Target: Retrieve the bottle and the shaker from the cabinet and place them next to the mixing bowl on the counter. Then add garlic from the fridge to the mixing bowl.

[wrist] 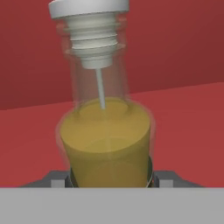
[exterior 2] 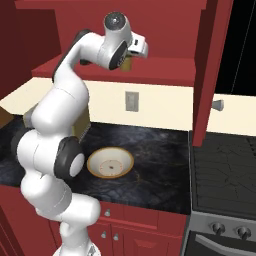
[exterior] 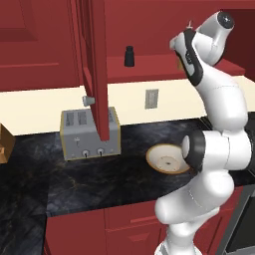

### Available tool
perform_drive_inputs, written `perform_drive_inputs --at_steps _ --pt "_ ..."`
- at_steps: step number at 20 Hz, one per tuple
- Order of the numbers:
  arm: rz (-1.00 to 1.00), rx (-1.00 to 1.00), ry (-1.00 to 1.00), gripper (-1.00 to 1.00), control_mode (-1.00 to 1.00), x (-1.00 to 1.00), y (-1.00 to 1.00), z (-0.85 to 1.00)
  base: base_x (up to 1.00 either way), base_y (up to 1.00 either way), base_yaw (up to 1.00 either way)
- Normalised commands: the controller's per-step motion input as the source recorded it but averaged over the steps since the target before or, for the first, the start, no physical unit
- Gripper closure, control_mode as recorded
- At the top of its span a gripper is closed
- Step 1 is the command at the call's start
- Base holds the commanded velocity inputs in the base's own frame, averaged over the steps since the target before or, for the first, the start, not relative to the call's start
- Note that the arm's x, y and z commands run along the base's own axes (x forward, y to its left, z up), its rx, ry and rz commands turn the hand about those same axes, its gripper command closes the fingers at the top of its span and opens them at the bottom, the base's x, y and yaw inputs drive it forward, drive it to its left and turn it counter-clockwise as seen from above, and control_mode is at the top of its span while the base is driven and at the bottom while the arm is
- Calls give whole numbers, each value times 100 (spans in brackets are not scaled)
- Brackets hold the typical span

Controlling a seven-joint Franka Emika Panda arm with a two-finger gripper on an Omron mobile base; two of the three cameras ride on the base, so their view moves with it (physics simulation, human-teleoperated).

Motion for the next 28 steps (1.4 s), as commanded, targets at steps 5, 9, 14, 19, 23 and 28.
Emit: perform_drive_inputs --at_steps 5,9,14,19,23,28 --pt "0 4 0 100 -100 -100 -1 -2 0 0 0" --pt "0 0 0 100 -100 -100 0 0 0 0 0" --pt "2 0 -2 100 -100 -100 0 -29 0 0 0" --pt "4 -1 -1 100 -100 -97 -4 -82 0 0 0" --pt "5 -4 0 100 -100 -67 -29 -100 0 0 0" --pt "9 -5 0 100 -100 -26 -38 -94 0 0 0"
